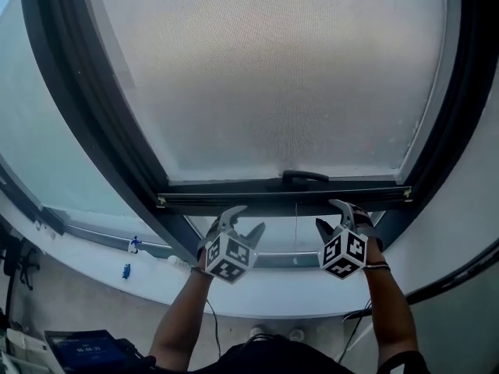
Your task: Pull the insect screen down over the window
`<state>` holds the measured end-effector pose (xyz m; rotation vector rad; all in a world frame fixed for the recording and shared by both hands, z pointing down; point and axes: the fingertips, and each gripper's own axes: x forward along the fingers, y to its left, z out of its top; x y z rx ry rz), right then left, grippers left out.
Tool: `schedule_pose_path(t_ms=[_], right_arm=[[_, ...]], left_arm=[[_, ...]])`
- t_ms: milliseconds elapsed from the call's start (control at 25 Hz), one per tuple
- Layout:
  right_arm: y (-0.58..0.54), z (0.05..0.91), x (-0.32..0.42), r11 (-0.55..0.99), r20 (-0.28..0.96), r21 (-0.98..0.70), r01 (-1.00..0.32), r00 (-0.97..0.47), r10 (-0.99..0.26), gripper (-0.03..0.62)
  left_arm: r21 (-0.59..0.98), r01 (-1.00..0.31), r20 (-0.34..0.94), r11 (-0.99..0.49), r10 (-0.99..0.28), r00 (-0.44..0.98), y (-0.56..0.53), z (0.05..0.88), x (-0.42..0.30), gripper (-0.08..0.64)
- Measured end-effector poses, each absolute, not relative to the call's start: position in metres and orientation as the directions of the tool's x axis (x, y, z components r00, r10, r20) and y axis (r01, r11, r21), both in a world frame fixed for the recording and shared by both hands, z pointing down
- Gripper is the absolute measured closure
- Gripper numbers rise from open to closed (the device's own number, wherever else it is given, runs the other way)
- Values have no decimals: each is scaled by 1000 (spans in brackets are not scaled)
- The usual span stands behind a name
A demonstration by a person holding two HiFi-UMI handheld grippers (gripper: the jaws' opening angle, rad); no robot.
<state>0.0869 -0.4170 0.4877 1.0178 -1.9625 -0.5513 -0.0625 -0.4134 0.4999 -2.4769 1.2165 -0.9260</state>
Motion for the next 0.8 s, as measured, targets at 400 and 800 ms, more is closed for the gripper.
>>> schedule_pose_path(t_ms=[400, 800], right_arm=[[-359, 442, 88, 399, 58, 416, -817, -415, -908, 588], [-314, 452, 87, 355, -1, 165, -920, -360, -933, 588]], left_arm=[[-266, -847, 138, -460, -888, 439, -354, 448, -46, 557], [-68, -936, 19, -345, -938, 345, -314, 451, -83, 557]])
